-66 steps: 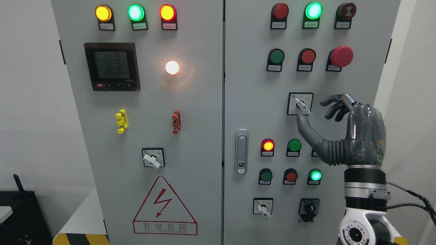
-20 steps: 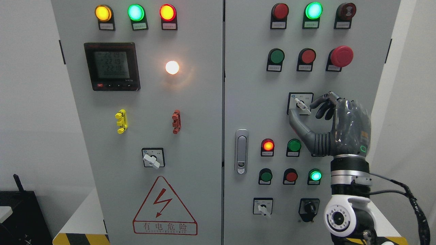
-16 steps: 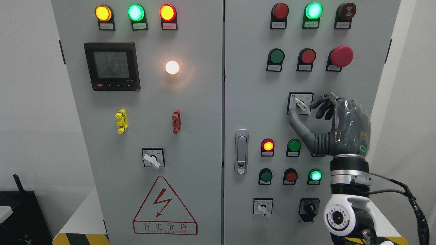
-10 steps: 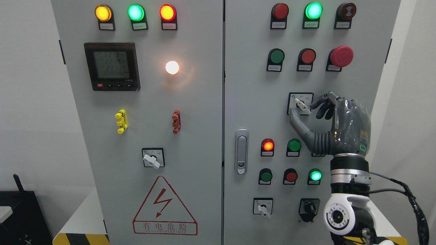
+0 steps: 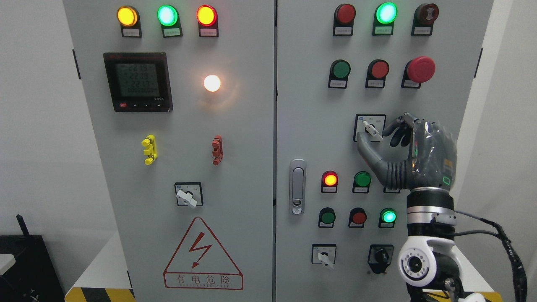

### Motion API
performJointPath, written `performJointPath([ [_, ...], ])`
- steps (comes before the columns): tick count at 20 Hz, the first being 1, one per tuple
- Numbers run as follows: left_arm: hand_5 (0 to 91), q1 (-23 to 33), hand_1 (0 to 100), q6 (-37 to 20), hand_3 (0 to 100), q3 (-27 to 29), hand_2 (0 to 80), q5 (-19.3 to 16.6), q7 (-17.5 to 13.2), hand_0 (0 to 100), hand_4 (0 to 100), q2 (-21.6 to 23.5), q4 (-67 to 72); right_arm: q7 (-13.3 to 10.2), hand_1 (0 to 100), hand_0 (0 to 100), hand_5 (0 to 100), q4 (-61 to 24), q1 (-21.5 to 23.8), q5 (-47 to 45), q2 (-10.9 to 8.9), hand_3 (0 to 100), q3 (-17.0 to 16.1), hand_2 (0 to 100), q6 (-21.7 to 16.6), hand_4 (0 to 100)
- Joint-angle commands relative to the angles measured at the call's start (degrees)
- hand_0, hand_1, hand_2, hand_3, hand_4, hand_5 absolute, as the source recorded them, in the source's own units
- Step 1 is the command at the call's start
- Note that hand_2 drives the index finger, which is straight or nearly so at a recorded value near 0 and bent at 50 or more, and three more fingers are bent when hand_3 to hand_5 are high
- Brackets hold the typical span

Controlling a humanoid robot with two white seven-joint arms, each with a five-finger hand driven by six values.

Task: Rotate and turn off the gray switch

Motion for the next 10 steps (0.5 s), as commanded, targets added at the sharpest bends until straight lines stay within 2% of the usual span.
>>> performJointPath([
  [1, 0.0, 0.00, 39, -0.05, 0, -0.09, 0.0, 0.00, -0.07, 12, 0, 0.00, 0.79, 0.06, 45, 15, 100, 0.55, -0.19, 0.03, -0.96, 83, -0.01, 62, 0.06, 85],
  [10, 0.0, 0.00, 39, -0.05, 0, -0.09, 0.0, 0.00, -0.07, 12, 0, 0.00, 0.79, 0.06, 44, 21, 100, 0.55, -0.63, 0.03, -0.96, 84, 0.08, 65, 0.06, 86],
])
